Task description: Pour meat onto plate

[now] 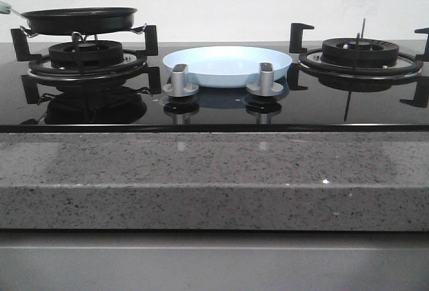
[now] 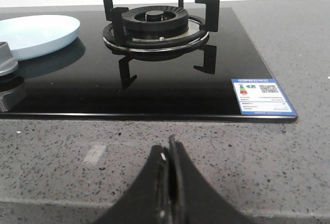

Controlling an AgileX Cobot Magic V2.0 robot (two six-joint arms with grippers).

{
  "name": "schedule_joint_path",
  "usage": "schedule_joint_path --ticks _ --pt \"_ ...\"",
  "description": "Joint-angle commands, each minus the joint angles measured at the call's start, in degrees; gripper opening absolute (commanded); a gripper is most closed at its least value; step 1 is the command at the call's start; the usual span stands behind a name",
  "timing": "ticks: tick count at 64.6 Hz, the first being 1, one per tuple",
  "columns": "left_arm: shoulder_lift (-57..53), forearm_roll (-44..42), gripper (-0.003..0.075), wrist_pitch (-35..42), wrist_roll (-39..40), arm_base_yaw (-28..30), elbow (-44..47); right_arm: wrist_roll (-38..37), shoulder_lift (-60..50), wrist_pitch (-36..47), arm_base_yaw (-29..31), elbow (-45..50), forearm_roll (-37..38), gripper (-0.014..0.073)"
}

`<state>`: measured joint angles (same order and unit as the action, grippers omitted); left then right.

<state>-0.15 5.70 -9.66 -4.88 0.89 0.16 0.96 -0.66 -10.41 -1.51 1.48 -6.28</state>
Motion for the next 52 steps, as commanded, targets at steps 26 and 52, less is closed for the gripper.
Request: schedule_joint_path --ticks 26,52 --pt "-1.0 0.6 -0.002 7.6 0.5 -0.5 0.4 0.0 -0.9 4.8 0.3 -0.2 -0.2 -0.006" --pt "5.2 0.4 -0.002 3.0 0.7 -0.2 -11.8 0.0 1.0 -3.5 0.3 -10.5 2.7 -0.006"
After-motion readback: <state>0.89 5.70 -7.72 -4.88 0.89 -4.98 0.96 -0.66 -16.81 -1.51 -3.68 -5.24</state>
